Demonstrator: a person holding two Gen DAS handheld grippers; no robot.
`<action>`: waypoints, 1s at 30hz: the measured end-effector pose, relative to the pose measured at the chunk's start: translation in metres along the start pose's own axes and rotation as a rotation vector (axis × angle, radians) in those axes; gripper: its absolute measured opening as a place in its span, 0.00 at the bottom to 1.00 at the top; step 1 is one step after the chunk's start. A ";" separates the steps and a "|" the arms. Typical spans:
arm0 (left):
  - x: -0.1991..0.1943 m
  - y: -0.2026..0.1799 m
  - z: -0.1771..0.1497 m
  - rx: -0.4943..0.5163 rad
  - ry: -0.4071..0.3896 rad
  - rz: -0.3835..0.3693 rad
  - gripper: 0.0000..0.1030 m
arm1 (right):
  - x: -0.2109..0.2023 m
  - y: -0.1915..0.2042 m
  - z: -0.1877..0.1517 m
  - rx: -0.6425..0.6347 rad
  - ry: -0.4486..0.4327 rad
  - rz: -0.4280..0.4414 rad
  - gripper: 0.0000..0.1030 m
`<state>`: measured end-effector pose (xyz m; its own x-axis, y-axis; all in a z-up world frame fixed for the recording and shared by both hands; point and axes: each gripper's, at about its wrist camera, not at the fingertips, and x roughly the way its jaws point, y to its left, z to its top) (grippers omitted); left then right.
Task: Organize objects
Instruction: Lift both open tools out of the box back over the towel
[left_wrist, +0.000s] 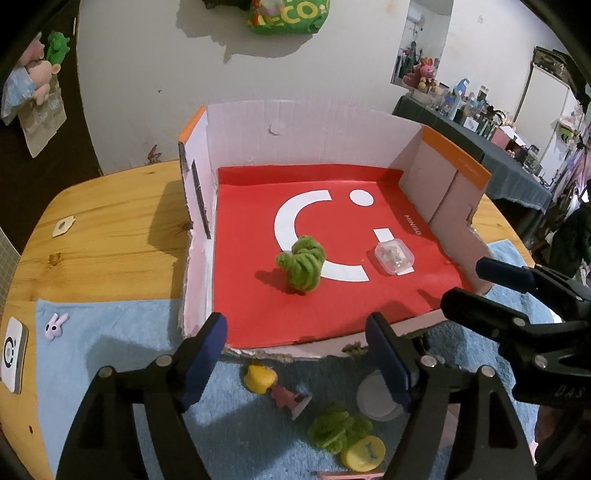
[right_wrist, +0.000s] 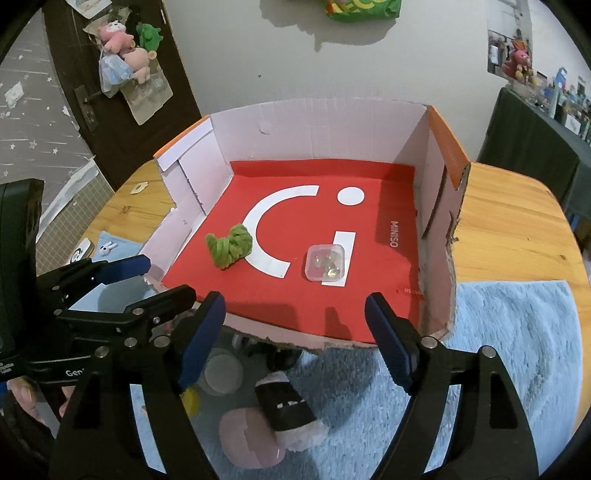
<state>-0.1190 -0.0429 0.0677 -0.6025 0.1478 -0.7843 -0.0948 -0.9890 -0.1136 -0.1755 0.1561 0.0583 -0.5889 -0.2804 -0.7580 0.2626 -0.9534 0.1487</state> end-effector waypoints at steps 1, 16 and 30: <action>-0.002 0.000 -0.001 -0.001 -0.004 -0.001 0.80 | -0.001 0.000 -0.001 0.000 -0.002 0.000 0.76; -0.018 0.000 -0.014 -0.012 -0.021 0.008 0.87 | -0.023 0.006 -0.014 0.002 -0.042 0.006 0.84; -0.028 -0.003 -0.027 -0.013 -0.030 0.008 0.88 | -0.038 0.009 -0.032 0.011 -0.058 0.016 0.90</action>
<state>-0.0804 -0.0444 0.0740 -0.6266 0.1401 -0.7667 -0.0802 -0.9901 -0.1154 -0.1264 0.1615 0.0680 -0.6280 -0.3013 -0.7175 0.2641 -0.9498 0.1676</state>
